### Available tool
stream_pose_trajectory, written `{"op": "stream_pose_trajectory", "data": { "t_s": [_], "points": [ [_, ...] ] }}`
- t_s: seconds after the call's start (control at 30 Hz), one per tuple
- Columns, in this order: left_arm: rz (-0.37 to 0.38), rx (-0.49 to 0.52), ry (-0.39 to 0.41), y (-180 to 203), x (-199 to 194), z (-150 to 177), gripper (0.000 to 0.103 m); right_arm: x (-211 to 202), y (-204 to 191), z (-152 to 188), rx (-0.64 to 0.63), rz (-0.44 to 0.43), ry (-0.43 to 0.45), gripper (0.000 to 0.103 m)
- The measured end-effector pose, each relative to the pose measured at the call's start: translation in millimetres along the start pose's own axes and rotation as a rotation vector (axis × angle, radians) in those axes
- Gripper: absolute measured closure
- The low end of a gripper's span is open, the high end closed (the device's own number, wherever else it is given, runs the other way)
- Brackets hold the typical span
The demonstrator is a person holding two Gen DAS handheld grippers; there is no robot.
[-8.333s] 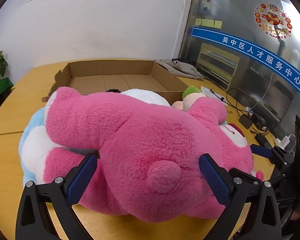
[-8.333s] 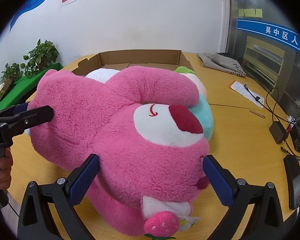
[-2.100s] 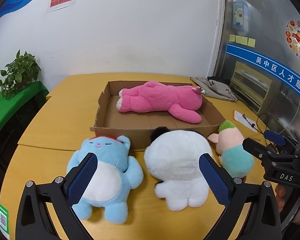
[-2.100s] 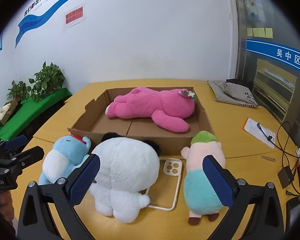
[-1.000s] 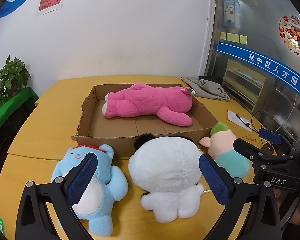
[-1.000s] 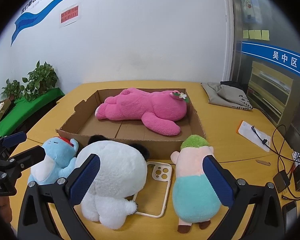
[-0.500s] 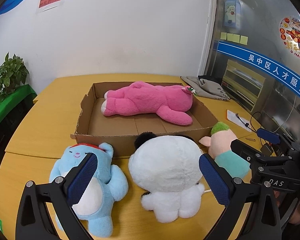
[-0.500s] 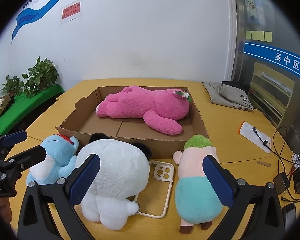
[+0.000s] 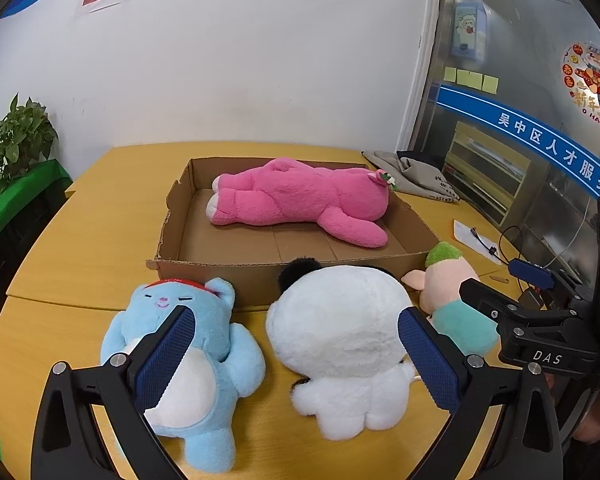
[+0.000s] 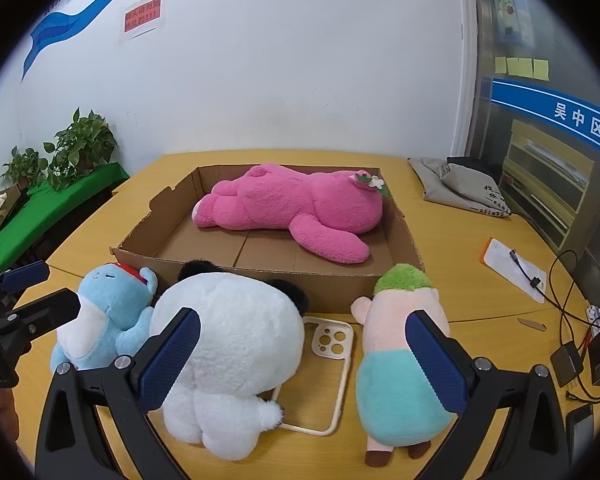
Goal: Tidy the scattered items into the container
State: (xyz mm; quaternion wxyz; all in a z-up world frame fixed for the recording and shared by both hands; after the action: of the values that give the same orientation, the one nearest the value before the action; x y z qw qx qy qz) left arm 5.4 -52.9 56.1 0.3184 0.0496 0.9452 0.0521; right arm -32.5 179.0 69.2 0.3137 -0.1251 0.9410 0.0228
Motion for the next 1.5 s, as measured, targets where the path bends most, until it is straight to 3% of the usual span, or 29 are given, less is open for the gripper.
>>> {"op": "stream_pose_trajectory", "data": {
  "t_s": [0.17, 0.37, 0.57, 0.7, 0.83, 0.93, 1.0, 1.17, 1.33, 1.5],
  "points": [
    [0.003, -0.038, -0.028, -34.8, 1.2, 2.8, 0.000, 7.4, -22.8, 5.2, -0.022, -0.105, -0.024, 0.001],
    [0.008, -0.101, -0.081, -99.3, 11.5, 3.3, 0.000, 29.0, -77.0, 24.6, -0.044, -0.303, -0.079, 0.001],
    [0.094, -0.156, -0.196, -150.8, 57.7, 5.2, 0.000, 59.4, -148.9, 48.5, -0.034, -0.466, -0.162, 0.001],
    [0.201, -0.167, -0.295, -162.4, 97.1, 16.9, 0.000, 82.3, -187.6, 64.7, -0.036, -0.475, -0.208, 0.001],
    [0.231, -0.131, -0.364, -159.0, 123.9, 29.3, 0.001, 119.3, -203.3, 82.9, -0.001, -0.423, -0.303, 0.001],
    [0.292, -0.121, -0.388, -154.4, 128.9, 33.8, 0.009, 135.4, -214.5, 88.9, 0.008, -0.483, -0.313, 0.004],
    [0.292, -0.111, -0.383, -152.7, 126.6, 35.3, 0.012, 136.5, -221.3, 88.1, -0.012, -0.522, -0.297, 0.020],
    [0.314, -0.121, -0.366, -157.6, 112.4, 34.9, 0.025, 129.2, -220.8, 88.3, -0.017, -0.564, -0.266, 0.037],
    [0.312, -0.094, -0.276, -144.0, 78.3, 11.6, 0.025, 101.2, -216.0, 78.2, -0.061, -0.591, -0.202, 0.040],
    [0.322, -0.067, -0.139, -124.1, 47.6, -56.1, 0.025, 65.0, -201.3, 22.1, -0.127, -0.601, -0.084, 0.040]
  ]
}}
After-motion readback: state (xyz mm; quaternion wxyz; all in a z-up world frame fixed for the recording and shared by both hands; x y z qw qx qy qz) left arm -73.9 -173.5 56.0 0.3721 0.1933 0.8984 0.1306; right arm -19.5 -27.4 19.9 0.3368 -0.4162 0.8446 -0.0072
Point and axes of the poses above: each gripper's, at about its wrist camera, not at the fingertips, and x roughly the way its jaws point, y to its right, z to its underside, the point moved 1 cm from there along x, roughly the way its jaws point, and after that the axes turned 4 degrees about -z, right-handed, at the moved point
